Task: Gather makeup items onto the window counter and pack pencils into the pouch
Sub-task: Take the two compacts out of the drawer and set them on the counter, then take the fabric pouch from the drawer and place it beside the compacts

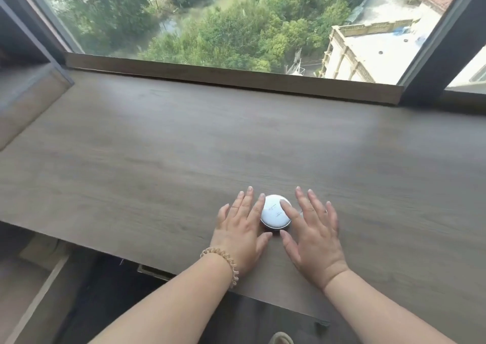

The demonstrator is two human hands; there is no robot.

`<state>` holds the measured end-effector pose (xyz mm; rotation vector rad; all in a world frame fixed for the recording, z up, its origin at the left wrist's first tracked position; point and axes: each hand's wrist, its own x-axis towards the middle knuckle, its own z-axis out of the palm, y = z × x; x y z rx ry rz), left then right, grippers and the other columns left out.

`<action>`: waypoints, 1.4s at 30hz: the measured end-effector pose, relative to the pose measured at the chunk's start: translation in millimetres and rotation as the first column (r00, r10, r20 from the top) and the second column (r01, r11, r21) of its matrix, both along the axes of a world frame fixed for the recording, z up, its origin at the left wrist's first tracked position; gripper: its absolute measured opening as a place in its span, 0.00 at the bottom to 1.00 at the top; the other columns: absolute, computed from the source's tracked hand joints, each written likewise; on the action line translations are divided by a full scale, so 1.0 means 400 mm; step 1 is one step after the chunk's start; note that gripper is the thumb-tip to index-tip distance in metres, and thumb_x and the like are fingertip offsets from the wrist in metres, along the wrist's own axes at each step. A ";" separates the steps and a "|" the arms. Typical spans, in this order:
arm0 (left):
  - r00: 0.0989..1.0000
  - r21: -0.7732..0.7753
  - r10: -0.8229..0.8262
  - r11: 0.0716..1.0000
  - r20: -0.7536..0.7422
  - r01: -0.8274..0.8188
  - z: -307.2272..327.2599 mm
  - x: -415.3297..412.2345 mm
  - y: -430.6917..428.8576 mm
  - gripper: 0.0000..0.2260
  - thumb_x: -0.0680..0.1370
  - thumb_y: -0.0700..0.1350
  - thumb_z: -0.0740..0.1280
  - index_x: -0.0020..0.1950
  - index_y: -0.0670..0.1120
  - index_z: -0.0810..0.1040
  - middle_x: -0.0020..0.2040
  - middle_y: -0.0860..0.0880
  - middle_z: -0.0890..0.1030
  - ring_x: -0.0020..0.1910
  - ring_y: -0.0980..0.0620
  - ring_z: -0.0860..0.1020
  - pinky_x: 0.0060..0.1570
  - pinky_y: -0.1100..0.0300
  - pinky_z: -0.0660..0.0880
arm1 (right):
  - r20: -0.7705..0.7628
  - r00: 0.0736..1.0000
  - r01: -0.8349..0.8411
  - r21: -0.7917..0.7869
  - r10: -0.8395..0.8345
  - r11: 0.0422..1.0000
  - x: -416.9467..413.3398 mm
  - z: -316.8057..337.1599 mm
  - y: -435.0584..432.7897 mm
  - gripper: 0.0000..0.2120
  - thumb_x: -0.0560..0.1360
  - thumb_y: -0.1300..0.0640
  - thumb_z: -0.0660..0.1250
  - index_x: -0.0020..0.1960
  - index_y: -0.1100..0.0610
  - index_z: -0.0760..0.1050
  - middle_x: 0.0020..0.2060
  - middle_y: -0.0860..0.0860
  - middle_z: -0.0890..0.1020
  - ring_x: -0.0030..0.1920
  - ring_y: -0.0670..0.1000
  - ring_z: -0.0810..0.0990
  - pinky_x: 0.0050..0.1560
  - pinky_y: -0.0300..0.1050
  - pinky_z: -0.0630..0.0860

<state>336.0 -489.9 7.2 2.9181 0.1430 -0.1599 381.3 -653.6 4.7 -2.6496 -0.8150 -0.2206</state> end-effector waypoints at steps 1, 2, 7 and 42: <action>1.000 0.002 0.026 1.000 0.011 -0.026 0.012 -0.010 0.031 0.37 0.68 0.65 0.39 0.77 0.55 0.42 0.78 0.51 0.41 0.77 0.53 0.43 0.72 0.53 0.45 | -0.013 1.000 -0.026 0.020 0.026 0.999 0.000 0.014 0.035 0.24 0.70 0.48 0.59 0.65 0.50 0.68 0.69 0.57 0.71 0.70 0.57 0.63 0.69 0.57 0.52; 0.998 0.005 0.059 0.998 0.018 -0.059 0.025 -0.021 0.061 0.37 0.69 0.65 0.40 0.77 0.54 0.44 0.79 0.51 0.44 0.77 0.52 0.45 0.72 0.53 0.47 | -0.028 0.999 -0.046 0.033 0.047 0.998 0.000 0.028 0.069 0.23 0.70 0.48 0.58 0.65 0.49 0.68 0.69 0.57 0.71 0.70 0.56 0.62 0.69 0.57 0.52; 0.972 0.028 0.236 0.971 0.013 -0.236 0.075 -0.157 0.261 0.29 0.72 0.61 0.52 0.71 0.51 0.63 0.69 0.48 0.72 0.67 0.50 0.72 0.59 0.51 0.72 | -0.034 0.983 -0.178 -0.008 0.178 0.984 -0.043 0.092 0.282 0.24 0.70 0.47 0.58 0.65 0.50 0.69 0.68 0.57 0.71 0.69 0.54 0.63 0.69 0.56 0.53; 0.329 -0.471 0.715 0.001 -0.616 -0.882 -0.318 -0.642 1.240 0.18 0.75 0.47 0.65 0.63 0.44 0.72 0.56 0.46 0.78 0.50 0.47 0.76 0.47 0.61 0.70 | -0.527 0.849 -0.298 -0.425 0.034 0.855 -0.551 -0.332 1.481 0.34 0.75 0.50 0.61 0.75 0.44 0.47 0.74 0.53 0.59 0.74 0.62 0.51 0.70 0.61 0.53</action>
